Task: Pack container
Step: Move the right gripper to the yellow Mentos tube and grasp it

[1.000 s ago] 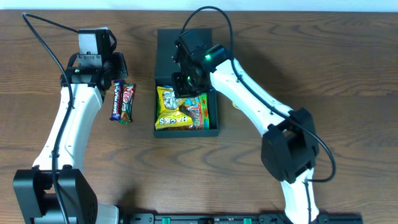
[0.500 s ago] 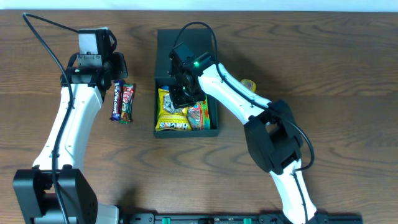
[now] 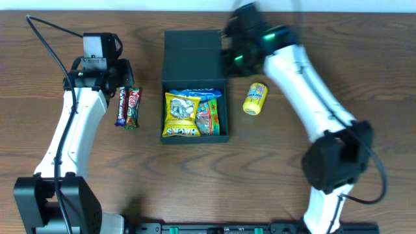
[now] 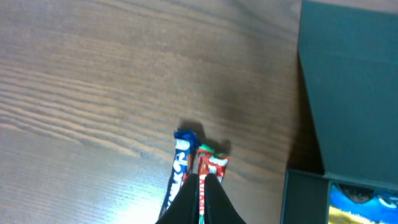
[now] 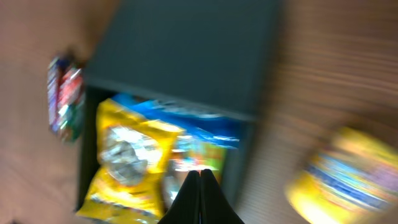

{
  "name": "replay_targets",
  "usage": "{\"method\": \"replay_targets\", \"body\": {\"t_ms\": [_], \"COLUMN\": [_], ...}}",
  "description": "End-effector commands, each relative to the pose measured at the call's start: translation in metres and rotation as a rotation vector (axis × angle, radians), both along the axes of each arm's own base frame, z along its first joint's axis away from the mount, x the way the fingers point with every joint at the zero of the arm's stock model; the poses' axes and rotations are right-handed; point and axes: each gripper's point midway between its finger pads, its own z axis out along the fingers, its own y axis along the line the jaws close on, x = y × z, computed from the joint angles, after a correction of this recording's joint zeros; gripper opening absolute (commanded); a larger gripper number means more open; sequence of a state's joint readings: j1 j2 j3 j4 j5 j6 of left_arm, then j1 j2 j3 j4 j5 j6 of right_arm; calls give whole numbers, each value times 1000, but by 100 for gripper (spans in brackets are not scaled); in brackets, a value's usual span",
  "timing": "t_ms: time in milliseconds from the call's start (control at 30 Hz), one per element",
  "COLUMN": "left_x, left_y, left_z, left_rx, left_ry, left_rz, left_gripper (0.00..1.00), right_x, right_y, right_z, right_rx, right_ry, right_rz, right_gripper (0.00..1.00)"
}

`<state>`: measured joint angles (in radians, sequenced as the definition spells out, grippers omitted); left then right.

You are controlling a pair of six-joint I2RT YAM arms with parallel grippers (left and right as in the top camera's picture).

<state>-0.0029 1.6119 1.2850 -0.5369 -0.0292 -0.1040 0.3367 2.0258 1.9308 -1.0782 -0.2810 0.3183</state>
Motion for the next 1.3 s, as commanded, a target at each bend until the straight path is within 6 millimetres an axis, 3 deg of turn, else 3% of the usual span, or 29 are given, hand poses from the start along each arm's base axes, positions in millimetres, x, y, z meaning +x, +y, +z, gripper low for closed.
{"method": "replay_targets", "body": {"t_ms": [0,233,300,367,433,467,733,933,1267], "left_x": [-6,-13,-13,-13,-13,-12,-11,-11,-11], "left_y": [1,1,1,1,1,1,1,1,1], "left_z": [-3,-13,-12,-12,-12,-12,-11,-11,-11], "left_rx": [17,28,28,27,28,27,28,28,28], "left_ry": [28,79,78,77,77,76,67,67,67], "left_rz": [-26,-45,-45,-45,-45,-45,-45,-45,-45], "left_gripper": [6,6,6,6,6,6,6,6,6], "right_x": [10,8,5,-1,-8,-14,-41,-43,-52], "right_y": [-48,-116,-120,-120,-117,-115,-96,-80,-78], "right_z": [-16,-27,-31,-36,-46,-55,-101,-122,-148], "right_rx": [-45,-123,-127,-128,-132,-137,-155,-152,-157], "right_ry": [72,161,182,214,252,282,368,341,334], "right_rz": [-156,-392,-406,-434,-460,-483,-484,-449,-421], "right_gripper": [1,2,35,47,67,70,71,71,69]}}
